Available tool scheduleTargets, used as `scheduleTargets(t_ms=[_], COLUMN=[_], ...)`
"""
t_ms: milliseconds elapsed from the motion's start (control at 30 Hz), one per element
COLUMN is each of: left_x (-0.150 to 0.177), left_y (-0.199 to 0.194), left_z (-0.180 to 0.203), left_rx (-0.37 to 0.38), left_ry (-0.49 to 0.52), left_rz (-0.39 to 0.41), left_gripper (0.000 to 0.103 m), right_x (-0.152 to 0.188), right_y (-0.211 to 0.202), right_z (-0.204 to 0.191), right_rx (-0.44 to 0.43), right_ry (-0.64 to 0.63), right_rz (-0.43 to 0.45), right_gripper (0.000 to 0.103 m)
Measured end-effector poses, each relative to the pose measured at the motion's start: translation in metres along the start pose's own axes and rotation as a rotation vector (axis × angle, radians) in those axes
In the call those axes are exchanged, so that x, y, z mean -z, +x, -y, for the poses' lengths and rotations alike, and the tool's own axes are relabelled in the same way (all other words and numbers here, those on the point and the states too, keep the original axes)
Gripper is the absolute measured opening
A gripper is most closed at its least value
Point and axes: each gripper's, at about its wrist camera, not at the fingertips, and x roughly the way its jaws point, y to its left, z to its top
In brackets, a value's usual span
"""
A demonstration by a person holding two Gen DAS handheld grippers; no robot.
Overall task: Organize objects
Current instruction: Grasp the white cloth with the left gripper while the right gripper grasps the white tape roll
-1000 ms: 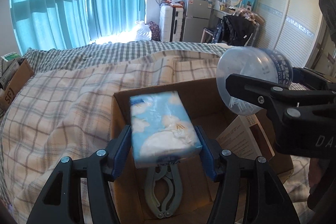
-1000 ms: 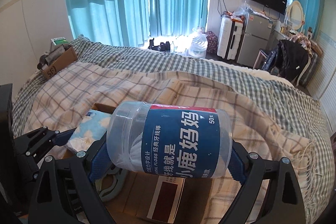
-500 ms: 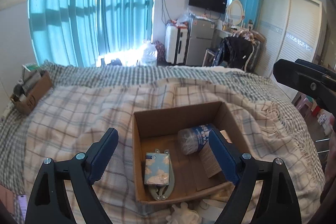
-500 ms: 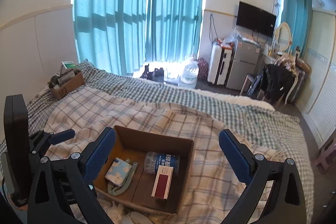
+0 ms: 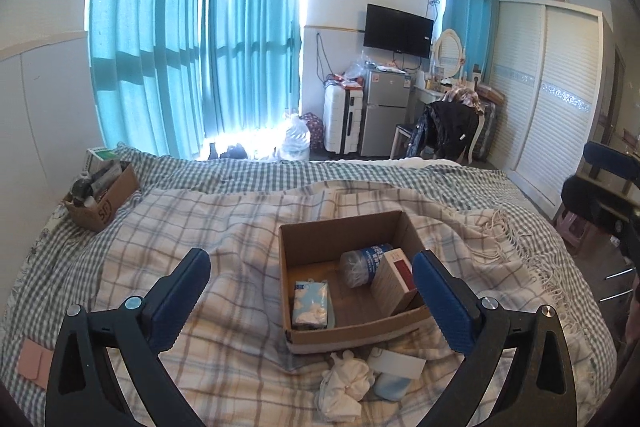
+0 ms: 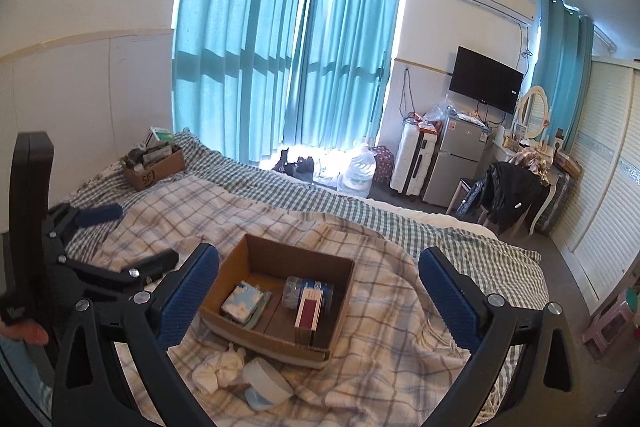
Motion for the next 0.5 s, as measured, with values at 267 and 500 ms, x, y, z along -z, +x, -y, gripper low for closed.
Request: scheduleTargets(t_ms=[267,500], left_x=[0.049,0.093], left_y=[0.010,0.048], left_z=[0.002,0.008], left_rx=[-0.057,-0.105], left_ry=[-0.027,-0.022], left_rz=[-0.034,-0.114], left_gripper=[0.103,0.103], right_x=[0.059,0.115], right_y=[0.027,0.073], right_z=[-0.003,0.000], right_rx=[-0.026,-0.029], right_ry=[-0.008,0.017], right_rz=[-0.070,-0.170], right_gripper=[0.100,0.100])
